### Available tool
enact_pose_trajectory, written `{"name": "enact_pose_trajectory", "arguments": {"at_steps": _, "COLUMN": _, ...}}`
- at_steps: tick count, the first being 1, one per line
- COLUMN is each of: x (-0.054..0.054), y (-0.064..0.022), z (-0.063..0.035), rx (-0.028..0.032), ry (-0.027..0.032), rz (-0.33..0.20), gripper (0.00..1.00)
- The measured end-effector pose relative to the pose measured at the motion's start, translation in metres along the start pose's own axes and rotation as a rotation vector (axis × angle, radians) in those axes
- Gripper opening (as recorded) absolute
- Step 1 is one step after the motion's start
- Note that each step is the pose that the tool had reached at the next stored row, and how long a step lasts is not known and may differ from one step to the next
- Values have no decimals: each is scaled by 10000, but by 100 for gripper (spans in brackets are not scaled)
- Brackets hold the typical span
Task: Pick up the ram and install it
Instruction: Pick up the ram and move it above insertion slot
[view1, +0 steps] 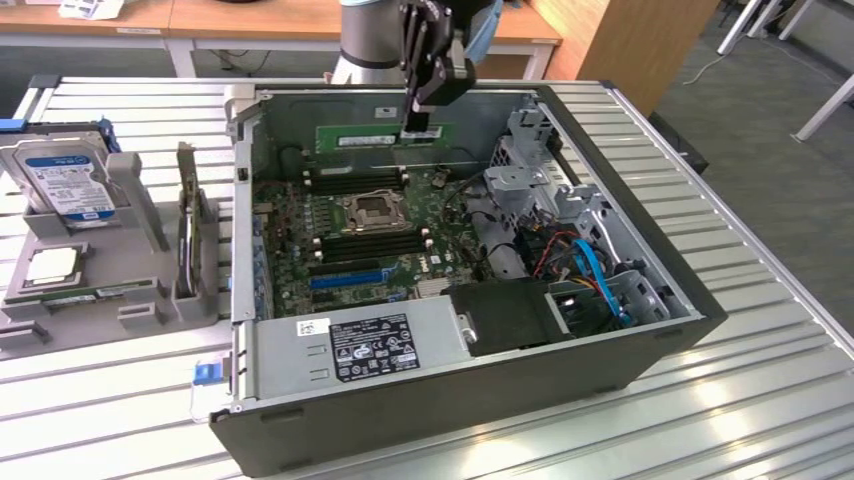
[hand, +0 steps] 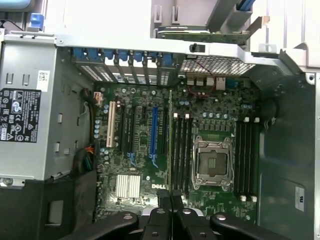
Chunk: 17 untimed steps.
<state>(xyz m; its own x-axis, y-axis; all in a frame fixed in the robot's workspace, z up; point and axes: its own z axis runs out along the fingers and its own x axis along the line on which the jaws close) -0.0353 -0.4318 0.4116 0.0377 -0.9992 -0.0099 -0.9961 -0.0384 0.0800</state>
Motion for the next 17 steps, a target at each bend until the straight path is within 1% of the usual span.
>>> {"name": "enact_pose_trajectory", "arguments": {"at_steps": 6, "x": -130, "y": -5, "z": 7, "rx": 0, "ry": -1, "rz": 17, "gripper": 11}}
{"name": "enact_pose_trajectory", "arguments": {"at_steps": 17, "x": -337, "y": -14, "z": 19, "rx": 1, "ry": -5, "rz": 51, "gripper": 11}}
